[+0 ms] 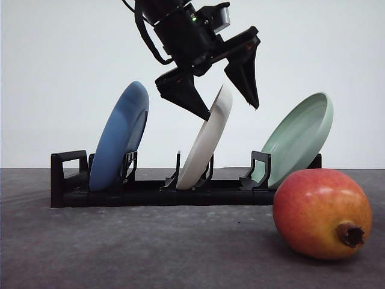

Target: Place pomegranate in white plate

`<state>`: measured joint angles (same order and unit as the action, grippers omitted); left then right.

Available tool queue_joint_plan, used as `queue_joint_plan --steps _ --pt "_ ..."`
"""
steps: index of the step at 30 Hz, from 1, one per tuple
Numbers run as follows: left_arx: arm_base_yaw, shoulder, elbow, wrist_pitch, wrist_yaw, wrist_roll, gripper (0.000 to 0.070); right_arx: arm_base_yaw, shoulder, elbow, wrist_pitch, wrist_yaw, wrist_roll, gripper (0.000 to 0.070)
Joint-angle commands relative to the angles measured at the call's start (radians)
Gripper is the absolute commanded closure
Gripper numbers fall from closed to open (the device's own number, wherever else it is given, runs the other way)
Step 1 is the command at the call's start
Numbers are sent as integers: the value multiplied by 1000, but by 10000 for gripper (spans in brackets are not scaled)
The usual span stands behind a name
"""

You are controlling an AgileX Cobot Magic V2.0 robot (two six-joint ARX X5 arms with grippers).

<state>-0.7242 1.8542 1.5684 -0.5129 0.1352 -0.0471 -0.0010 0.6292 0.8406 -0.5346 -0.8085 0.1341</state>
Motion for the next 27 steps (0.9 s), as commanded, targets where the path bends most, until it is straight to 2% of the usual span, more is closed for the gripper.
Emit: queue_joint_plan --steps 1,2,5,7,19,27 --pt "-10 24 31 8 -1 6 183 2 4 16 9 1 -11 67" --pt "-10 24 31 9 -1 6 254 2 4 16 9 1 -11 67" --pt "-11 24 32 11 -1 6 553 4 4 16 10 1 -11 68" --pt "-11 24 32 4 -1 5 694 5 4 16 10 1 -11 68" --pt "-11 11 76 -54 -1 -15 700 5 4 16 10 1 -11 68" --pt "-20 -114 111 -79 -3 -51 700 5 4 16 10 1 -11 68"
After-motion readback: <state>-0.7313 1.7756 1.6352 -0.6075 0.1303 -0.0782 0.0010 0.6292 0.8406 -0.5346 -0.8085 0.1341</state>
